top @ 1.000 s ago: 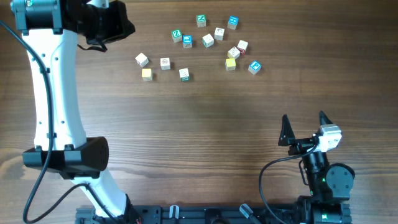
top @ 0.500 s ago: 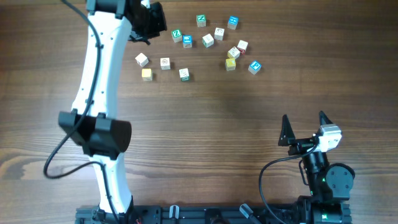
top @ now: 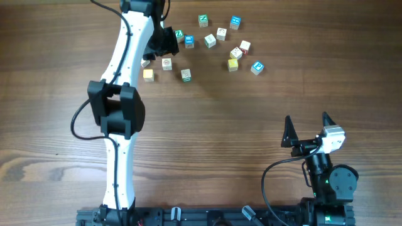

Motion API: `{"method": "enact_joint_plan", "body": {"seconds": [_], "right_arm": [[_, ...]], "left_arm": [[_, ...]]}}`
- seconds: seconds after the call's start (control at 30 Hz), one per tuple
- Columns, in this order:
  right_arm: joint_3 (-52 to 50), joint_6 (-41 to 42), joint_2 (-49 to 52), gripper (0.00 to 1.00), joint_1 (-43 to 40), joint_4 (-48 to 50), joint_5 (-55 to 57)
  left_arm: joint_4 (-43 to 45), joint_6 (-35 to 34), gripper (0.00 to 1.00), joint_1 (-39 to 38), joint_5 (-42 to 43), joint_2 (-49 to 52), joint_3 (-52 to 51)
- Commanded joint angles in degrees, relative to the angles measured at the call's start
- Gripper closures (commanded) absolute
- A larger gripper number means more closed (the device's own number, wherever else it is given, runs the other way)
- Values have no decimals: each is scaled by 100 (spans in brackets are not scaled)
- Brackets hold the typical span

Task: Form a tower
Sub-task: 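Lower the left gripper, close on the white M block, lift it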

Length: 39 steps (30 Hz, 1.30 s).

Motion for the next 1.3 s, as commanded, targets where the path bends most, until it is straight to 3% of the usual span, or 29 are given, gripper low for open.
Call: {"method": "enact_joint_plan", "body": {"seconds": [0.0, 0.3, 0.5, 0.7, 1.0, 1.27], "right_arm": [[-7, -37, -35, 0, 13, 24, 105], [-7, -37, -35, 0, 13, 24, 105], [-7, -37, -35, 0, 13, 24, 105], [-7, -37, -35, 0, 13, 24, 105], [-7, -39, -35, 0, 13, 24, 105], [-7, -39, -35, 0, 13, 24, 105]], "left_arm": [[111, 28, 35, -4, -142, 380, 26], [562, 31, 53, -4, -144, 638, -46], [796, 31, 52, -4, -144, 638, -533], [984, 31, 60, -2, -144, 638, -590], [1003, 50, 55, -2, -146, 625, -588], [942, 638, 54, -2, -317, 463, -588]]}}
